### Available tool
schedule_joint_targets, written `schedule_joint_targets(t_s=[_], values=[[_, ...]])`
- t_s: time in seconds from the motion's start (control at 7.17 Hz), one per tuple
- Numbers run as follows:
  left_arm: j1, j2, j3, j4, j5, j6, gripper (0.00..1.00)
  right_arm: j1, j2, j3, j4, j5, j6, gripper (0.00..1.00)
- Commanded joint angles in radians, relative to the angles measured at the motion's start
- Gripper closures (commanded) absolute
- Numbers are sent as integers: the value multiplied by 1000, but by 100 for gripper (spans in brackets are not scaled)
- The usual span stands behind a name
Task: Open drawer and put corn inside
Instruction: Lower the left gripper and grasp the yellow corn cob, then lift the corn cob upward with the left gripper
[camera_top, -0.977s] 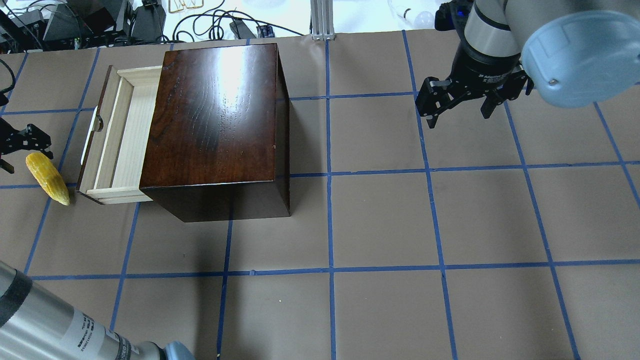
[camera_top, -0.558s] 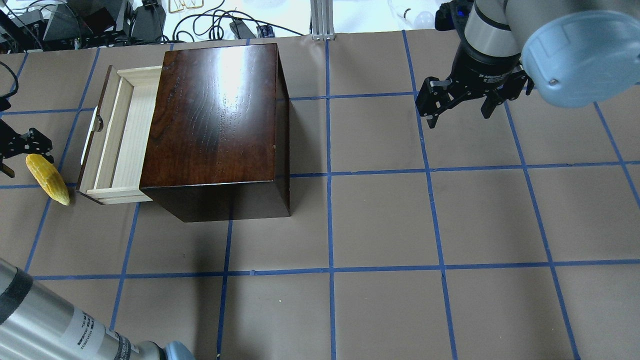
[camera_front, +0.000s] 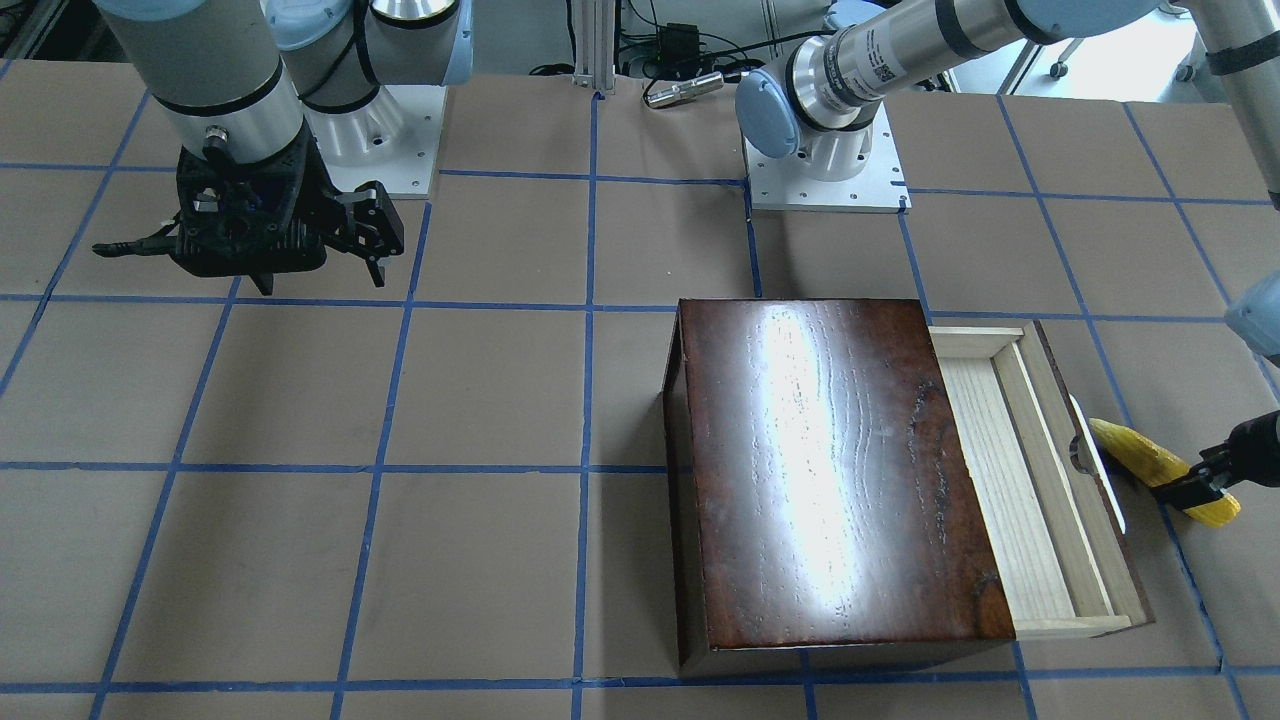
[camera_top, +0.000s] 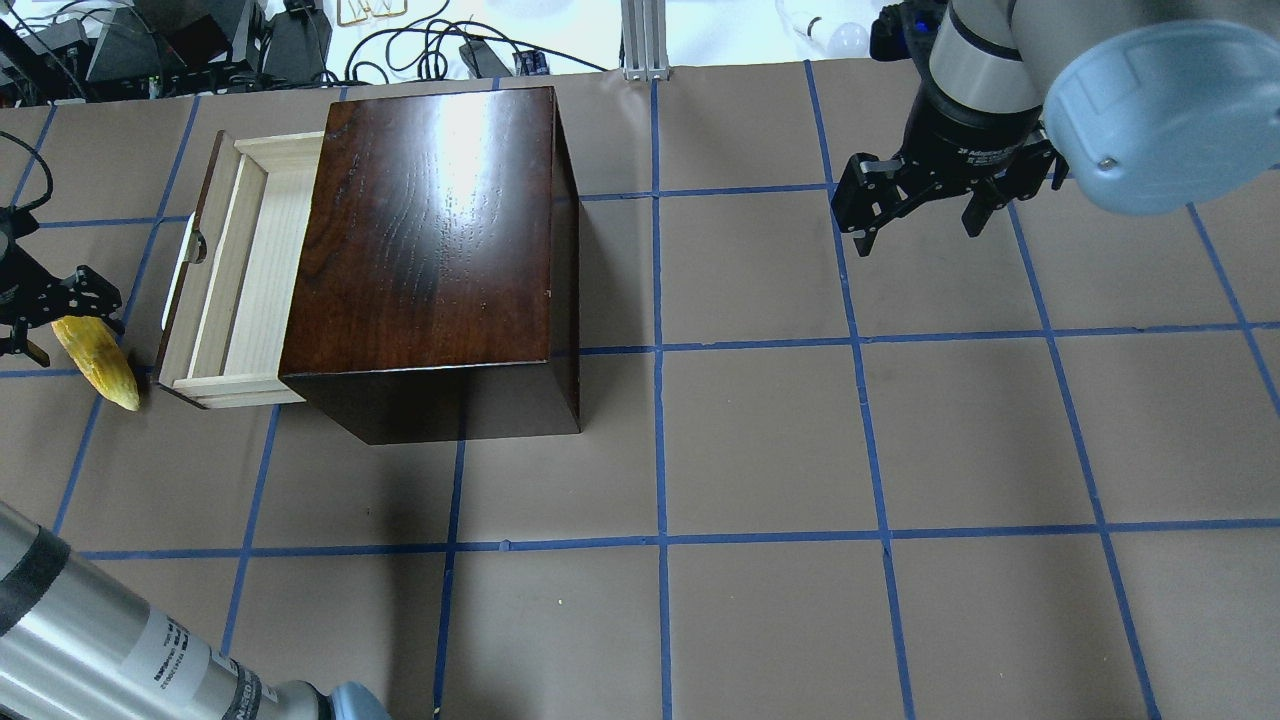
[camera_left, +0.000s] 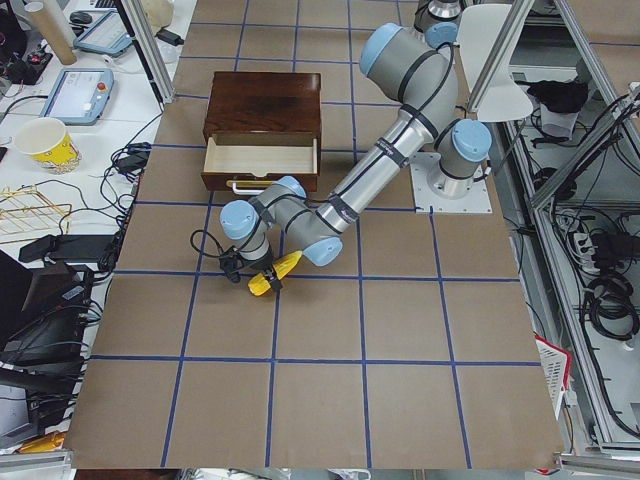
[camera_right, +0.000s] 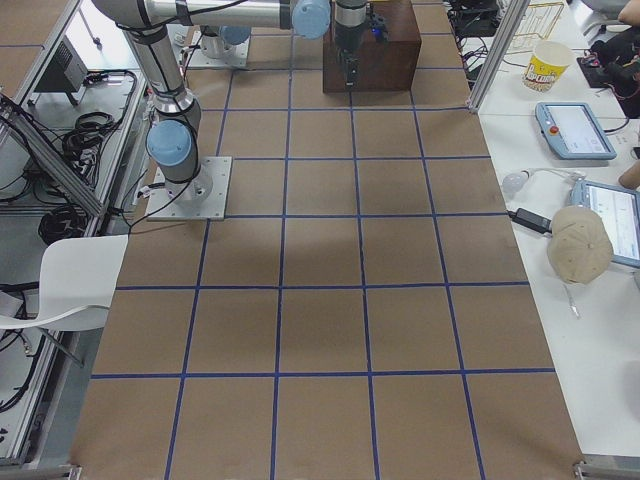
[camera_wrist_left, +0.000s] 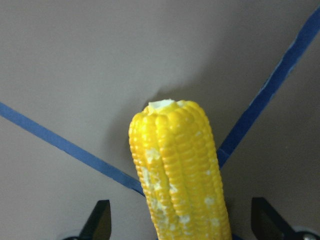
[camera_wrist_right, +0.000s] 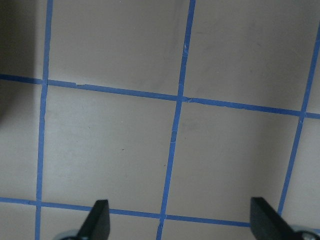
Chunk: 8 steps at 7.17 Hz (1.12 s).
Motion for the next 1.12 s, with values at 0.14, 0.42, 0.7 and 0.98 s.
schedule_joint_targets(t_s=[0.14,0.42,0.7,0.98], values=[[1,-8,-2,0,-4,1,68,1,0,0,0,0,0,0],[0,-5,4,0,-16,10,94,1,0,0,0,0,0,0],[-10,30,16,2,-13,19,99,1,0,0,0,0,0,0],[-34,70,54,-15,-13,30,99,1,0,0,0,0,0,0]])
